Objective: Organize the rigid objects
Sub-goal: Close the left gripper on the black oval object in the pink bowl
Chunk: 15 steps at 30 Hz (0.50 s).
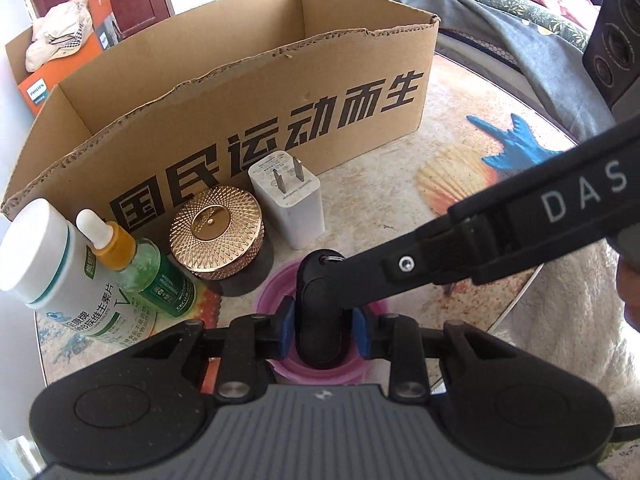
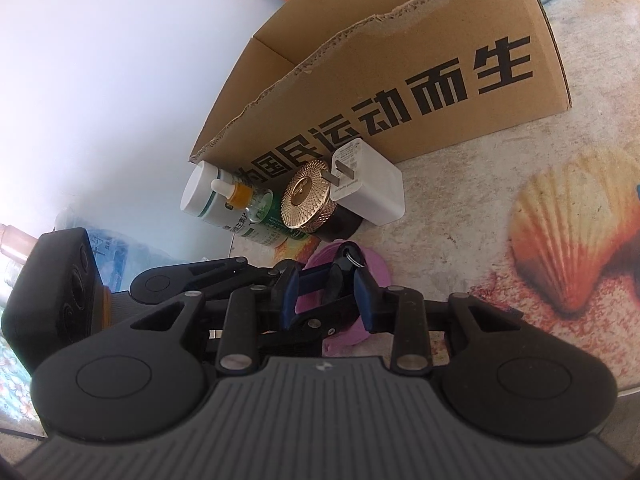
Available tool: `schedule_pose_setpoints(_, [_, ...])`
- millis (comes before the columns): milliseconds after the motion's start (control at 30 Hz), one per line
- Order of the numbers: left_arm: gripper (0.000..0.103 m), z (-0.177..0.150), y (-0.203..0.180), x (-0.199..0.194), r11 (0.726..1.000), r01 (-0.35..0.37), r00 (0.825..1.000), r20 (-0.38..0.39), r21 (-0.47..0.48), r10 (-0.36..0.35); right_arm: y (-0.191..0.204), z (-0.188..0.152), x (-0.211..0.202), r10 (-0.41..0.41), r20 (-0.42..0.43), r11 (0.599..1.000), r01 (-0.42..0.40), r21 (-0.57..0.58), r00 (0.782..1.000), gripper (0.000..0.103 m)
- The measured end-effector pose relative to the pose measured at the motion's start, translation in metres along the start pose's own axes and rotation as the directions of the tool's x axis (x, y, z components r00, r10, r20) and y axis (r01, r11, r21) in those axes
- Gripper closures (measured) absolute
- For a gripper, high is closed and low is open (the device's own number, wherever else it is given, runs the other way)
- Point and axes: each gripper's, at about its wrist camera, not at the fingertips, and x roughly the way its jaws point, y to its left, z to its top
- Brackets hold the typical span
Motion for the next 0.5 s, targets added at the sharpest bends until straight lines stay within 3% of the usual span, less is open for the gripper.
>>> schedule_pose_setpoints(233, [0.073, -0.006, -0.006, -0.003, 0.995, -0.033, 0.998, 0.047, -0.092, 0.037, -0.009, 0.013, 0.009, 0.022, -0.053, 1.0, -0.022, 0.008, 0.998, 0.073])
schedule_pose_setpoints(500, [0.073, -0.011, -0.008, -0.003, 0.983, -0.052, 0.992, 0.105, -0.176, 0.072, -0.005, 0.035, 0.016, -0.019, -0.09, 0.999, 0.015, -0.05, 0.996, 0.074])
